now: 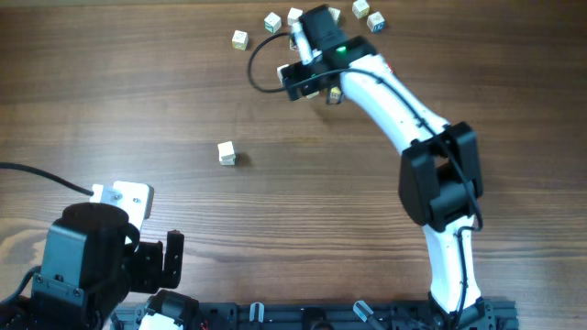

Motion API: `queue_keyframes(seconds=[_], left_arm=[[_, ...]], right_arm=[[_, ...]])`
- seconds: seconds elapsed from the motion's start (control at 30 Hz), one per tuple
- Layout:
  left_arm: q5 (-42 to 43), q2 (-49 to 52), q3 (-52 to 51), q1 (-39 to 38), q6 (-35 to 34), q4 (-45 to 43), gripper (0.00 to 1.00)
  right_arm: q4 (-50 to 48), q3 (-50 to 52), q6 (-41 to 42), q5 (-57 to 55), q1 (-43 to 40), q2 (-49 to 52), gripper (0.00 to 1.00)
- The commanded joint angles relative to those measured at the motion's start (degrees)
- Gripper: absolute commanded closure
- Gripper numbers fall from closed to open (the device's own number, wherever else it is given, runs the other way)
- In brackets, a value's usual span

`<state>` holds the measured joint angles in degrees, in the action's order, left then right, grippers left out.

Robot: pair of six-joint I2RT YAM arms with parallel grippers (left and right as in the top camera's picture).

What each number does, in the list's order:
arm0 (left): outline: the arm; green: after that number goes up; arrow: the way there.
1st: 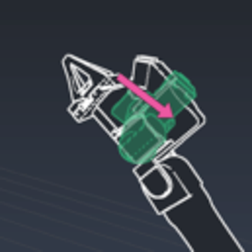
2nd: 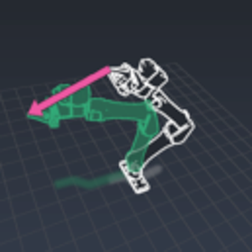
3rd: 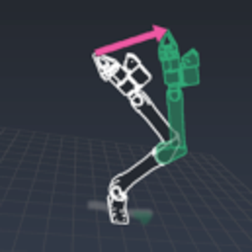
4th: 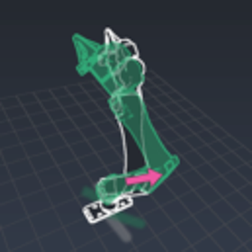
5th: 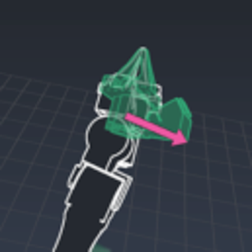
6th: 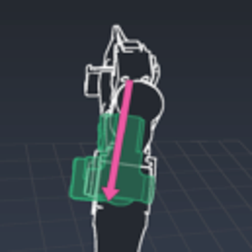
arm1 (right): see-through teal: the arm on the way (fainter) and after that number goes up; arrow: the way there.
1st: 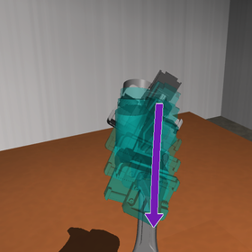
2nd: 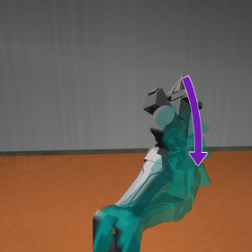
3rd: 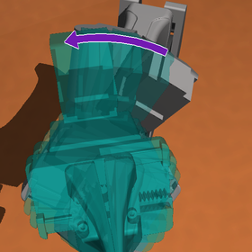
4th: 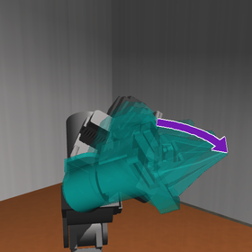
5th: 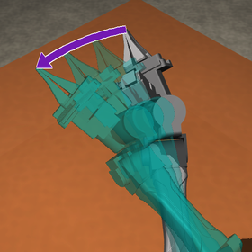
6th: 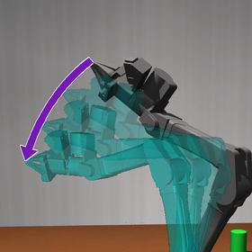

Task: Form a tower
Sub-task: 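Carry the red M block toward the tower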

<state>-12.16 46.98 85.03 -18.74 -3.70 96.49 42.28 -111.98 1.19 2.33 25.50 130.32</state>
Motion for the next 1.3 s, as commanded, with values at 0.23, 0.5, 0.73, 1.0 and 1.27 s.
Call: queue_keyframes(seconds=[0.23,0.5,0.73,1.0,1.27], left_arm=[[-0.3,-0.1,0.1,-0.1,0.3,0.0,0.00],[-0.3,-0.1,0.1,-0.1,0.3,0.0,0.00],[-0.3,-0.1,0.1,-0.1,0.3,0.0,0.00],[-0.3,-0.1,0.1,-0.1,0.3,0.0,0.00],[-0.3,-0.1,0.1,-0.1,0.3,0.0,0.00]], right_arm=[[-5.9,0.0,-5.2,4.5,1.9,8.4,0.03],[-5.4,0.0,-2.0,1.9,1.9,10.8,0.30],[0.1,-0.2,0.2,0.1,2.0,10.2,0.68],[2.9,-0.2,6.8,13.8,3.6,-2.4,0.76],[4.3,0.2,9.5,11.3,17.0,-7.4,0.78]])
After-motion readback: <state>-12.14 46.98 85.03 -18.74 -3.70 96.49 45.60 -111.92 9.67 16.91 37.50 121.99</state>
